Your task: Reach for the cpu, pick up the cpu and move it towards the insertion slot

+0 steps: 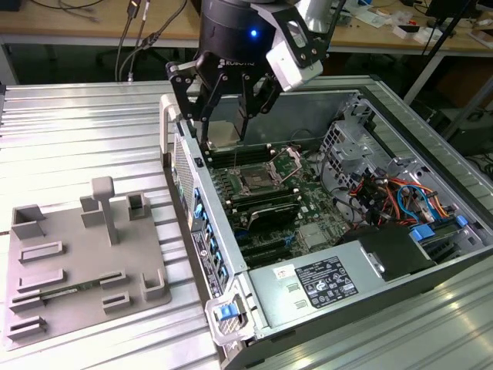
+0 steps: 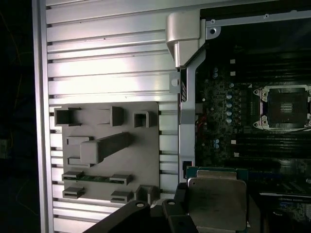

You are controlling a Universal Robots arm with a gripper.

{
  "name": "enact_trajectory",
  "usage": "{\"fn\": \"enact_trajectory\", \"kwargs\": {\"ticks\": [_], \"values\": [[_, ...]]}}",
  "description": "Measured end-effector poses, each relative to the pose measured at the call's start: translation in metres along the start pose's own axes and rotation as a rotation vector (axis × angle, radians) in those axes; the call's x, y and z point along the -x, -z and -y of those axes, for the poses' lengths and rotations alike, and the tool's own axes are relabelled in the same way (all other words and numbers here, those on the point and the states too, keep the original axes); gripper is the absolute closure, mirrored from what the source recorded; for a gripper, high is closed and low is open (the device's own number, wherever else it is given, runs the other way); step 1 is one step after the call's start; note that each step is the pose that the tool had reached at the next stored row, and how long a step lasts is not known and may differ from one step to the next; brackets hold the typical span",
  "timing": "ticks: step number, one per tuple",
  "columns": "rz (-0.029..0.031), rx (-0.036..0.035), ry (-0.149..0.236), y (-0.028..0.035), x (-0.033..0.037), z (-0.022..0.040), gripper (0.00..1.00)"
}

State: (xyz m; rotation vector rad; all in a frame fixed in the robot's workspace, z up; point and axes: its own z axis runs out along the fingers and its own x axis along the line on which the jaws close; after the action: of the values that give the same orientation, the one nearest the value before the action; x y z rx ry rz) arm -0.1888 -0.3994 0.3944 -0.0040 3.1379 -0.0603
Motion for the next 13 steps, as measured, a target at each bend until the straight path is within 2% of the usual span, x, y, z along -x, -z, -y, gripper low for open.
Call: {"fn": "enact_trajectory", "kwargs": {"ticks": [13], "values": [[0.0, 0.0, 0.0, 0.0, 0.0024, 0.0, 0.45]]}}
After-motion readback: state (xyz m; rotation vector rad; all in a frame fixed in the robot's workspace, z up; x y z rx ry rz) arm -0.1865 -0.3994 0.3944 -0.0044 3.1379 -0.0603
